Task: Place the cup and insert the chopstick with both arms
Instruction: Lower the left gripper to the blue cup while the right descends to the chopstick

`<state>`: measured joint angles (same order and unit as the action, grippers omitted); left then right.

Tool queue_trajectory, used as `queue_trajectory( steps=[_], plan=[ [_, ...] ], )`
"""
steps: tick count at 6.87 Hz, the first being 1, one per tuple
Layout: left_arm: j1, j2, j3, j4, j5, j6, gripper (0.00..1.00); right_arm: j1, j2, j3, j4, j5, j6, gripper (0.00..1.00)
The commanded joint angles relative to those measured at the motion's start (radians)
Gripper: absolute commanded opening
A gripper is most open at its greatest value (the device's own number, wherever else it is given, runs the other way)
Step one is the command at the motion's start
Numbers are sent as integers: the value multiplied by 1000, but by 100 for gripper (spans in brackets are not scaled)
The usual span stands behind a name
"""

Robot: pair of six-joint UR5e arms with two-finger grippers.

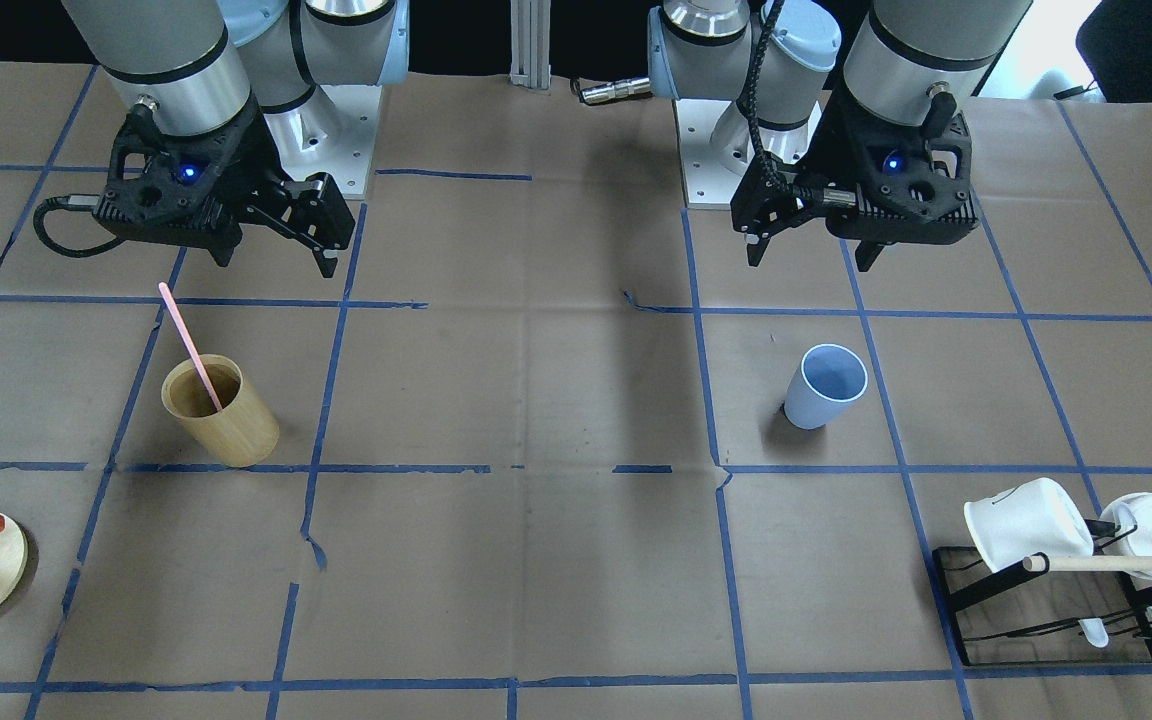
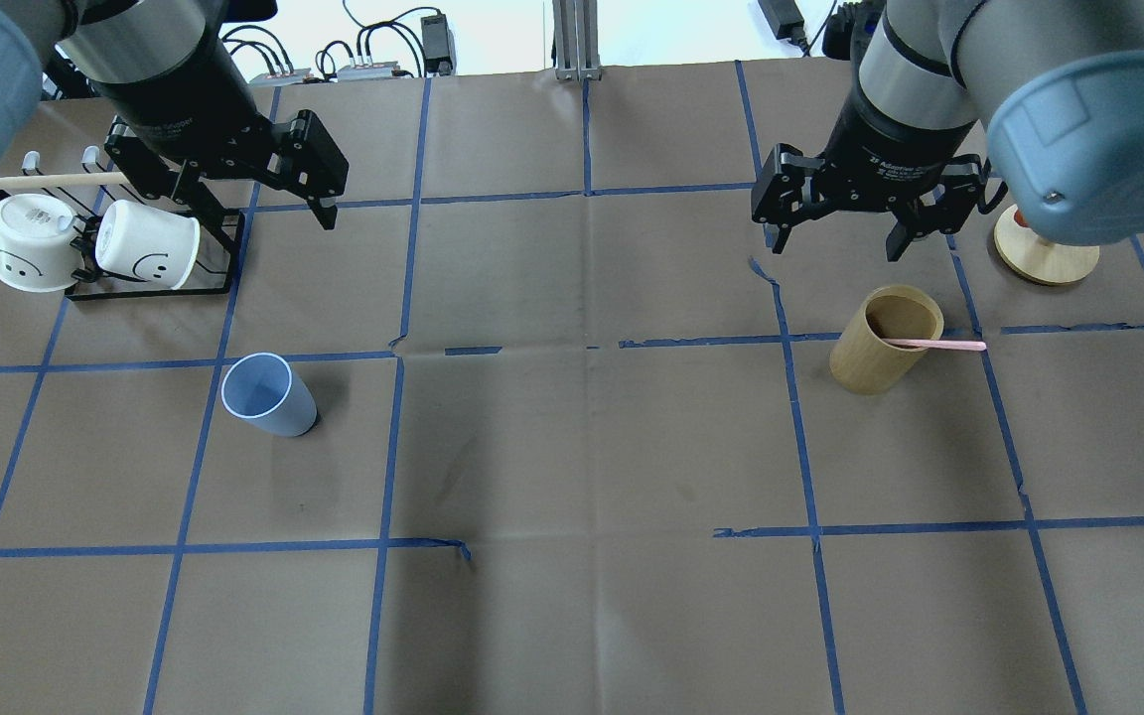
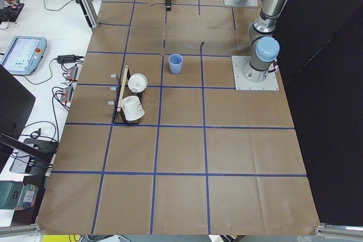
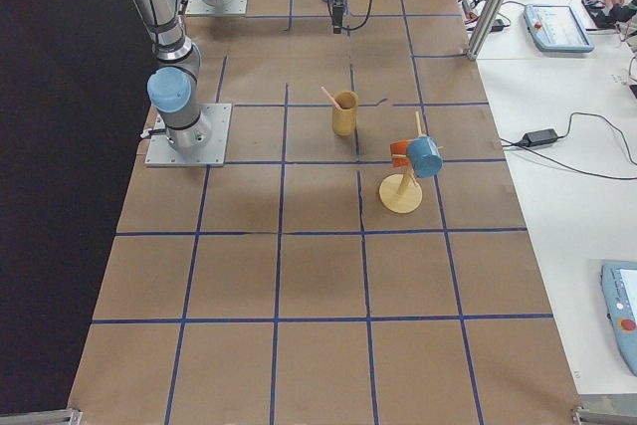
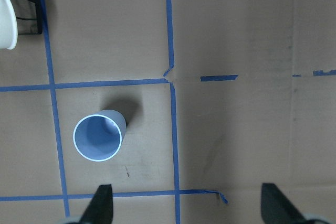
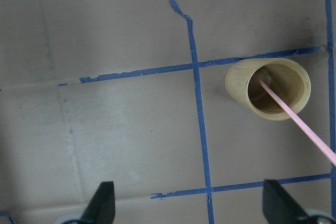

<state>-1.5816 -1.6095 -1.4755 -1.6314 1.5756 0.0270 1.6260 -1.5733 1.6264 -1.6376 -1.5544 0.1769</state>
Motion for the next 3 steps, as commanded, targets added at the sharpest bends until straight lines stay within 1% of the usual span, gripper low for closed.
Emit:
queue_trajectory(
  steps=[1, 3],
  plan=[
    [0, 3, 0, -1, 3, -1, 100, 0, -2, 1, -1, -4, -2, 100],
    [5, 3, 1, -1, 0, 4, 100, -2, 5, 3, -7, -4, -40, 100]
  ],
)
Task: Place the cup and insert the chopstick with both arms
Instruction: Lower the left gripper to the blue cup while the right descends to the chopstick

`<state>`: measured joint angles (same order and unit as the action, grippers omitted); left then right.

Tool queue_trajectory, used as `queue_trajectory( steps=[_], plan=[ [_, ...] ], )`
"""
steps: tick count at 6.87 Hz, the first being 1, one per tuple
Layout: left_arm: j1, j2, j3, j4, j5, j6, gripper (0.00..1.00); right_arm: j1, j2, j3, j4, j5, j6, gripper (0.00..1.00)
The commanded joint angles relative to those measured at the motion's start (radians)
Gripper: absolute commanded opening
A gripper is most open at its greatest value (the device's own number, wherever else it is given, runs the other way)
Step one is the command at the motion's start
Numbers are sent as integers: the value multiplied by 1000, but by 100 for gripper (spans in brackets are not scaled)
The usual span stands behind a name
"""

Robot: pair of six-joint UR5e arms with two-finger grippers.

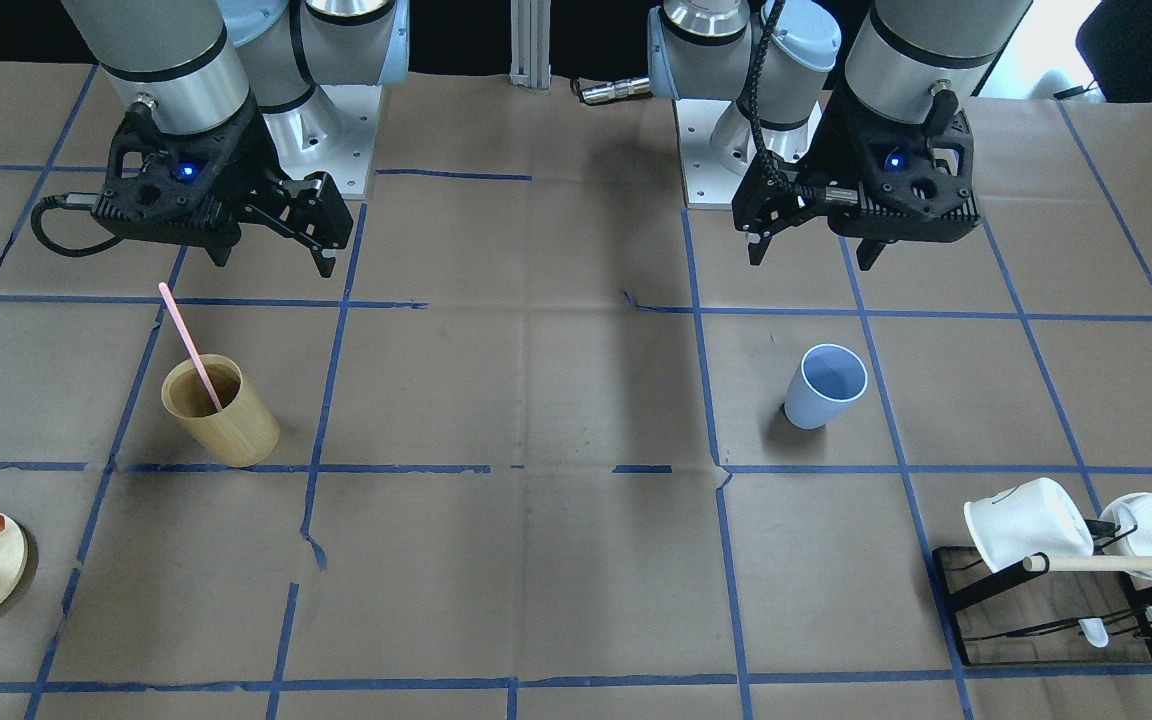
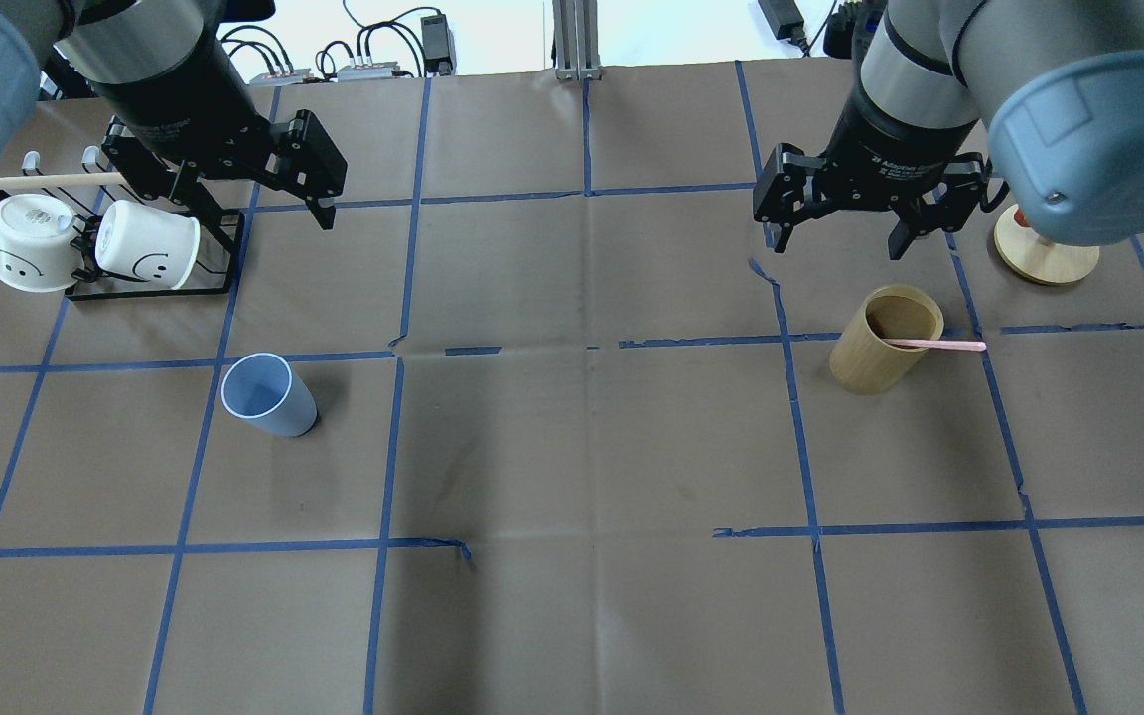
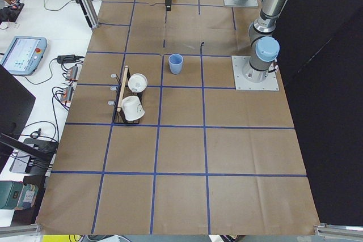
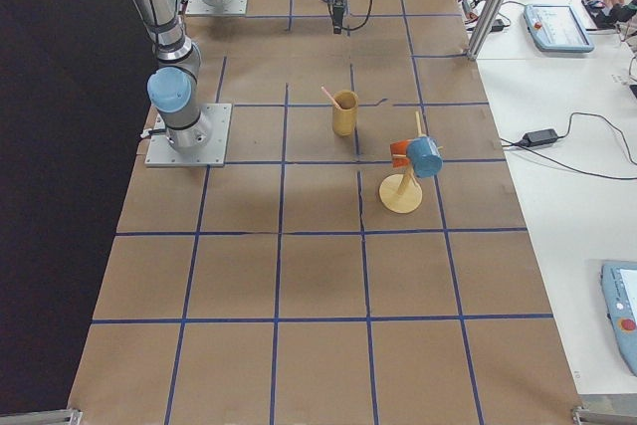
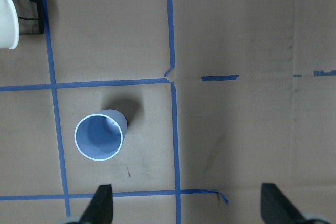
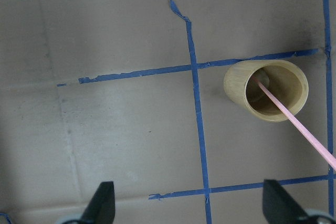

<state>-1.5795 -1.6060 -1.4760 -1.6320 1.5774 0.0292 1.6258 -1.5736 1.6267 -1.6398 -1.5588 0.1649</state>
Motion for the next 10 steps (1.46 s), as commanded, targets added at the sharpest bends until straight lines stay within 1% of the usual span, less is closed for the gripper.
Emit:
queue_trajectory(
  steps=[1, 2, 3, 4, 5, 6, 7, 8, 9, 10],
  plan=[
    [7, -2, -3, 0, 3, 5, 100, -13, 9, 15, -8, 0, -103, 100],
    [19, 7, 3, -3, 3, 21, 100, -29, 9, 34, -34, -3, -170, 99],
    [56, 20, -3, 0, -2, 82, 100, -65, 7, 77, -64, 0, -214, 99],
    [97, 8, -12, -3, -5, 100, 100, -99, 1, 128, -125, -3, -293, 99],
    [134, 2, -50, -5, -2, 141, 100, -125, 0, 189, -218, -6, -350, 99],
    [183, 6, -123, 6, -1, 178, 100, -144, -6, 249, -326, -15, -416, 99],
    [247, 6, -201, 52, -2, 211, 100, -183, -23, 295, -347, -24, -494, 99],
    [298, 0, -289, 148, -2, 231, 100, -242, -41, 338, -347, -24, -595, 99],
    [302, 3, -376, 240, -1, 254, 100, -280, -58, 381, -347, -21, -651, 99],
    [311, 5, -451, 342, 0, 276, 100, -294, -80, 419, -391, -21, -669, 99]
  ],
)
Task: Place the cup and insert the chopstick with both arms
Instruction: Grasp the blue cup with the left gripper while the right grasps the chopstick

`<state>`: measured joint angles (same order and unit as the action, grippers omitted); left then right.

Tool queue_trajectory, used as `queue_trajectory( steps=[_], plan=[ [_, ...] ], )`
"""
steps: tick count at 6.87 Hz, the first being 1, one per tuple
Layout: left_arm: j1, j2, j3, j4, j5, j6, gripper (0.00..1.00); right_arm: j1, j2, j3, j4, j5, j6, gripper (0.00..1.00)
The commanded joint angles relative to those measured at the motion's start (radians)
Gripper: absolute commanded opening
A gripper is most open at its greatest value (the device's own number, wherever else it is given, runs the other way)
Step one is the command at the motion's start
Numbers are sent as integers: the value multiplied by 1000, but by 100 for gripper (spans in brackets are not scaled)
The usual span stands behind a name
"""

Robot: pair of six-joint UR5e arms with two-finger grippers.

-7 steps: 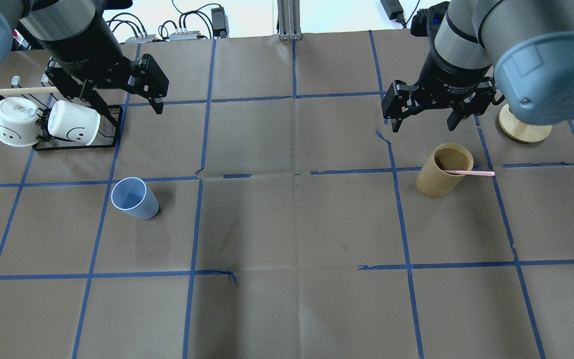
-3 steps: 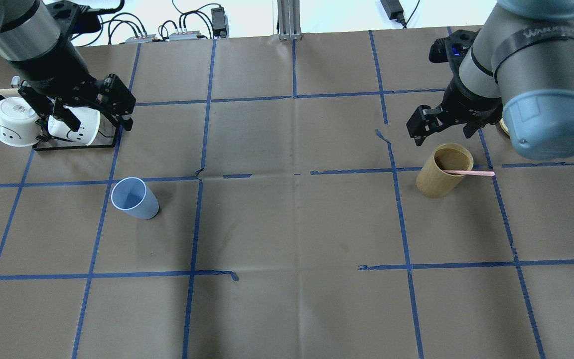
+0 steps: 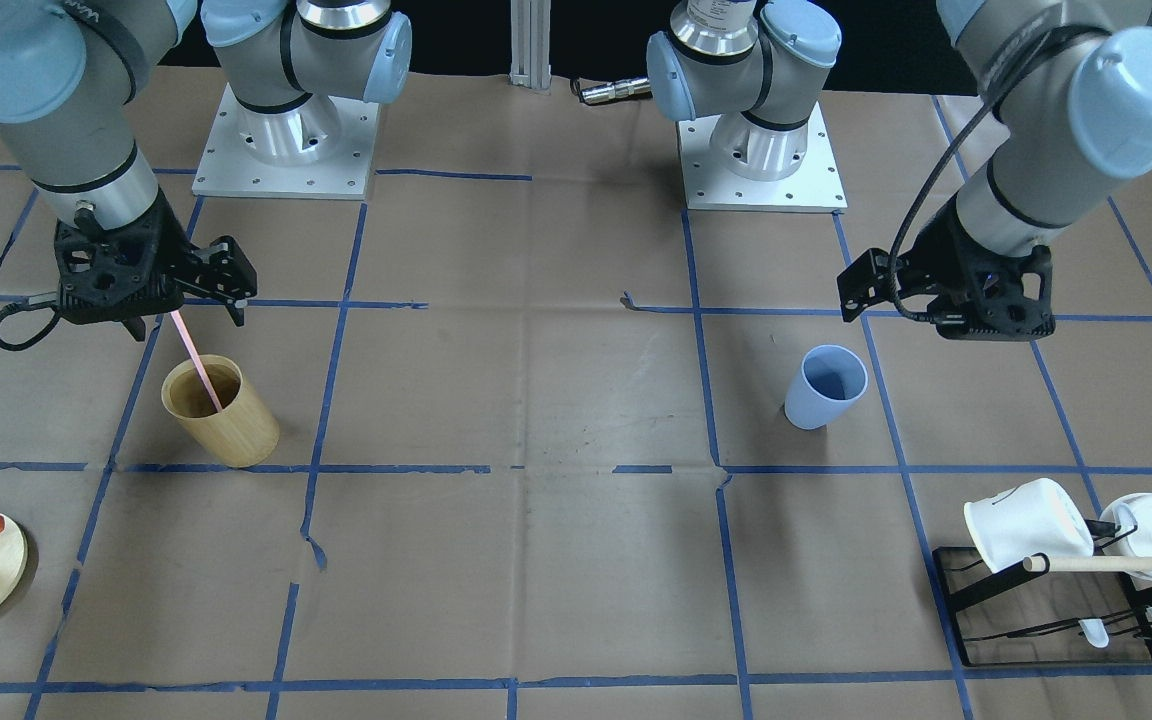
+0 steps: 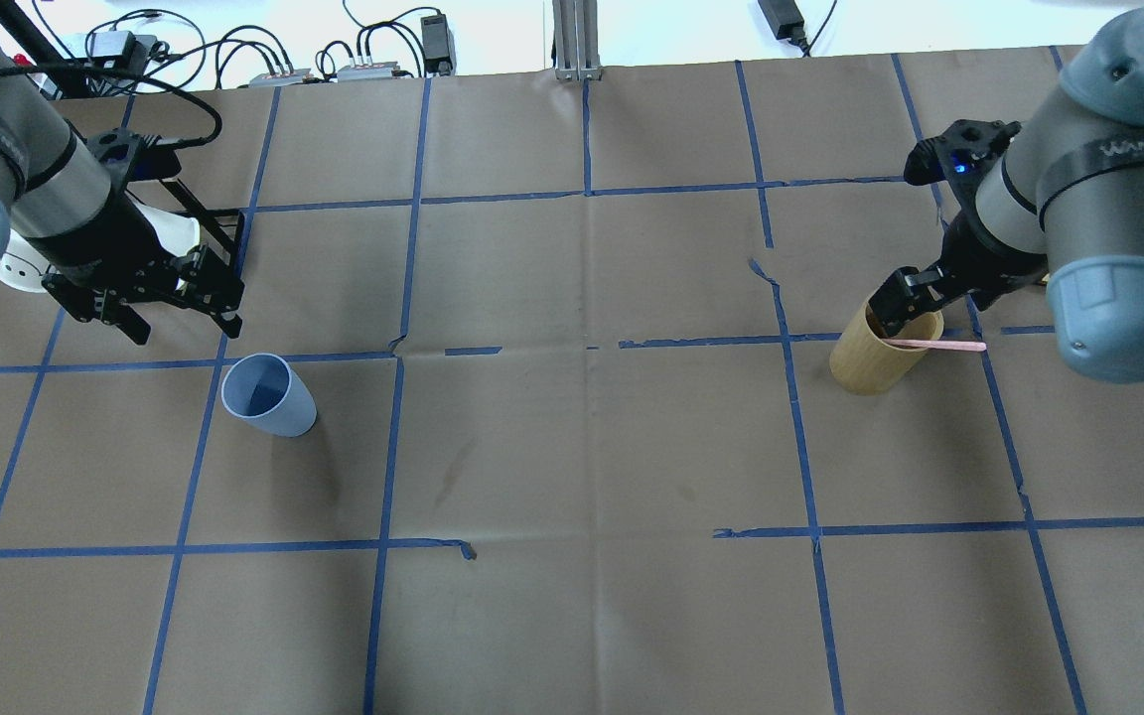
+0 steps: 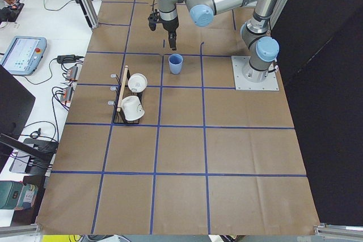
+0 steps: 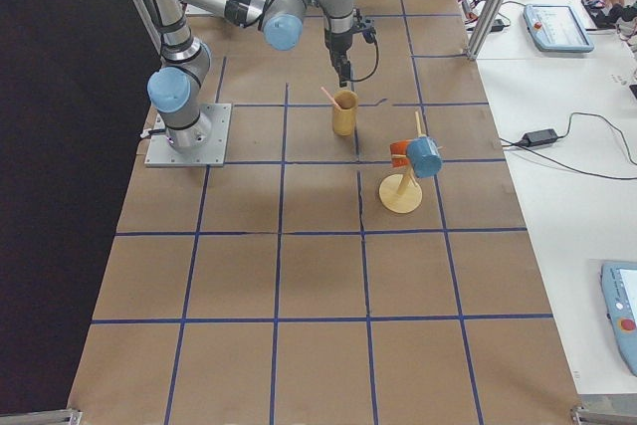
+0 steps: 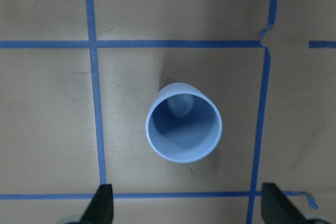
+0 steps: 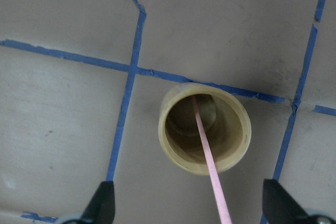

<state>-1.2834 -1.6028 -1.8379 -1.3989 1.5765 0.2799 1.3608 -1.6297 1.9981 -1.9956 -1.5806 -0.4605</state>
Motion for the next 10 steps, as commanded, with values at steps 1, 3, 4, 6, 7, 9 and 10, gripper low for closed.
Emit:
queue_trajectory(
  steps=[1, 3, 4, 6, 7, 9, 10],
  plan=[
    [21, -6, -140, 189, -1, 28, 100, -35, -25, 83, -89, -1, -52, 99],
    [19, -32, -191, 242, 0, 36, 100, -58, -25, 117, -106, 4, -66, 100],
    [22, -52, -192, 265, -1, 33, 99, -58, -27, 111, -107, 11, -58, 99],
    [29, -98, -187, 308, 0, 30, 99, -58, -27, 114, -111, 14, -55, 90],
    [32, -114, -187, 308, 0, 30, 98, -58, -27, 111, -111, 14, -55, 80],
    [32, -135, -190, 307, 4, 36, 75, -57, -29, 114, -111, 14, -55, 54],
    [32, -138, -187, 307, 4, 38, 35, -57, -30, 114, -111, 14, -55, 42]
  ],
)
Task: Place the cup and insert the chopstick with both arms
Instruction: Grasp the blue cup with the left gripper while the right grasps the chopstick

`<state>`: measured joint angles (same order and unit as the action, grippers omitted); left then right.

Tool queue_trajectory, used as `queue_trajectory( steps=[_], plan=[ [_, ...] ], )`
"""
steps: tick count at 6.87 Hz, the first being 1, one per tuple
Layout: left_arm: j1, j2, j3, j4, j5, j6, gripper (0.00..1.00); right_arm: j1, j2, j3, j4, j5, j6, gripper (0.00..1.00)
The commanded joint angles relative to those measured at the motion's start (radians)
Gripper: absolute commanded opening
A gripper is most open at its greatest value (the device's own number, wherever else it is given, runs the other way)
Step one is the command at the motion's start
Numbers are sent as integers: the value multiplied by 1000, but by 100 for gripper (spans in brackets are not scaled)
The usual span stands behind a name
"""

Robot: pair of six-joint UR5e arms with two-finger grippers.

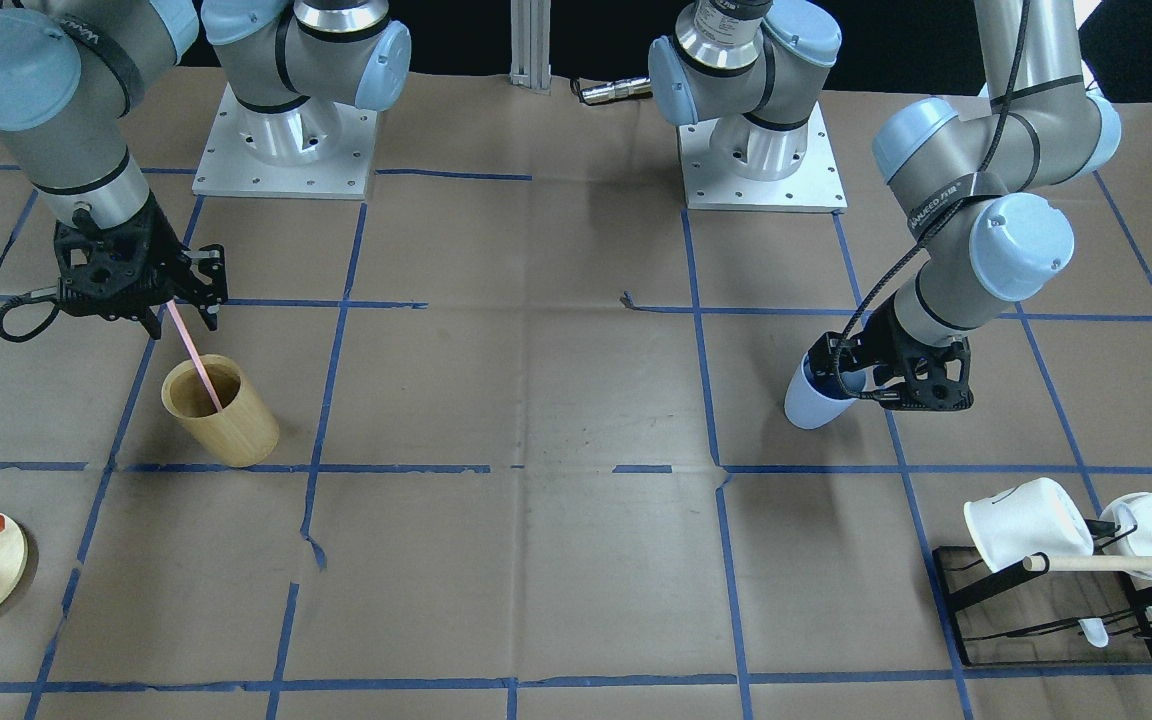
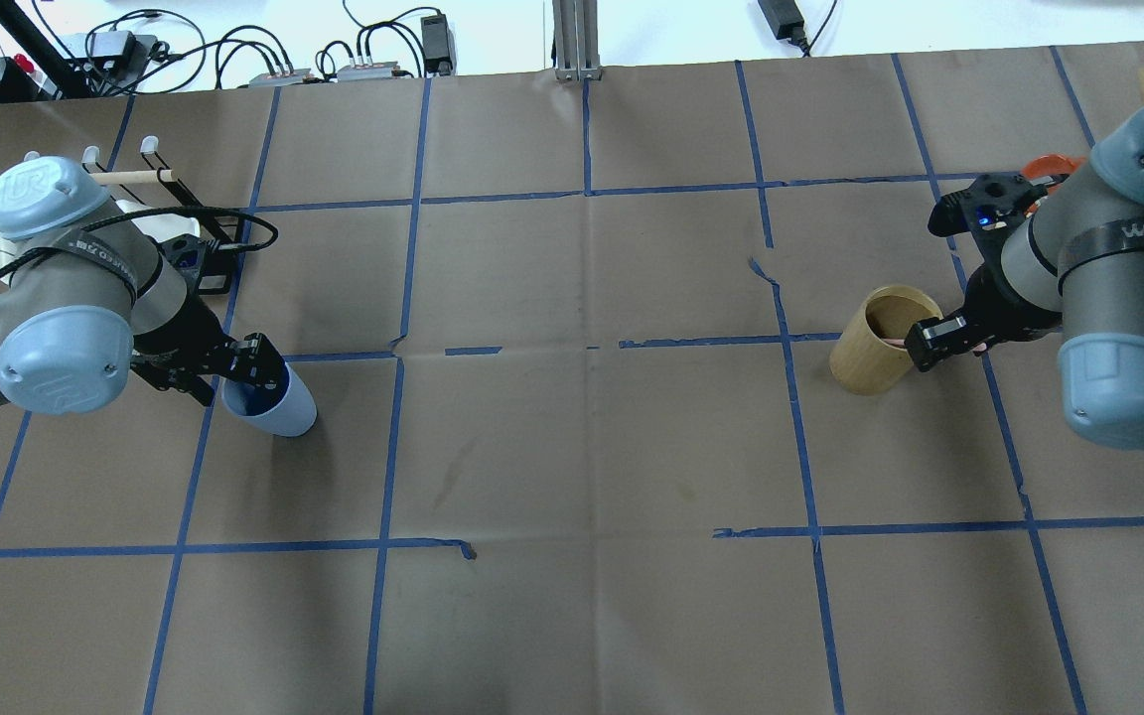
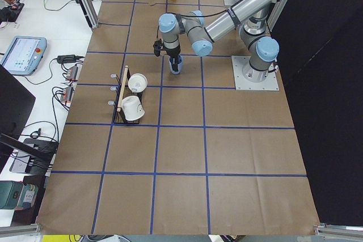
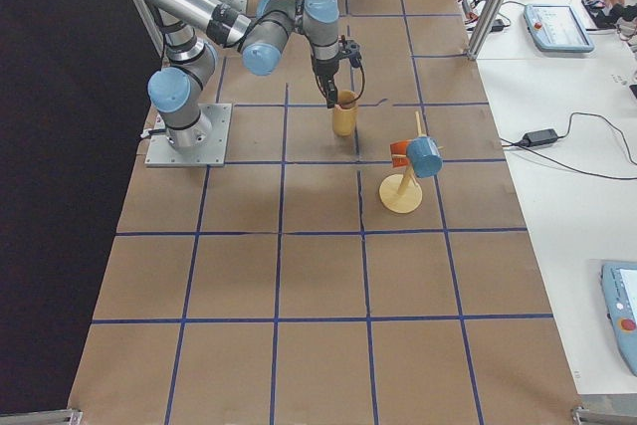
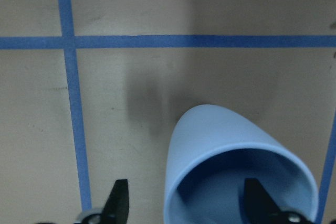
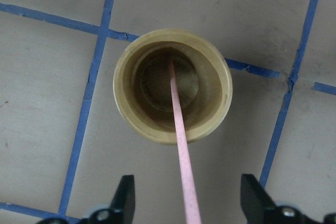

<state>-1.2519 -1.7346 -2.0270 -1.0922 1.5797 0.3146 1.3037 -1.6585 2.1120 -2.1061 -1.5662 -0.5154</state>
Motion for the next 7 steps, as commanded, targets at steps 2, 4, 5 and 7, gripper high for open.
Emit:
queue_trajectory(
  steps=[2, 4, 5, 7],
  plan=[
    [0, -5, 8, 3, 0, 1, 0, 0, -1, -9, 0, -2, 0, 26],
    [-4, -5, 13, 6, -3, -8, 0, 0, 2, -20, 1, -5, 2, 11],
    [-17, -9, 36, 6, -19, -40, 0, 0, 3, -30, 3, -6, 2, 7],
    [-108, -38, 149, -17, -18, -161, 0, 0, 5, -32, 6, -6, 11, 7]
  ],
)
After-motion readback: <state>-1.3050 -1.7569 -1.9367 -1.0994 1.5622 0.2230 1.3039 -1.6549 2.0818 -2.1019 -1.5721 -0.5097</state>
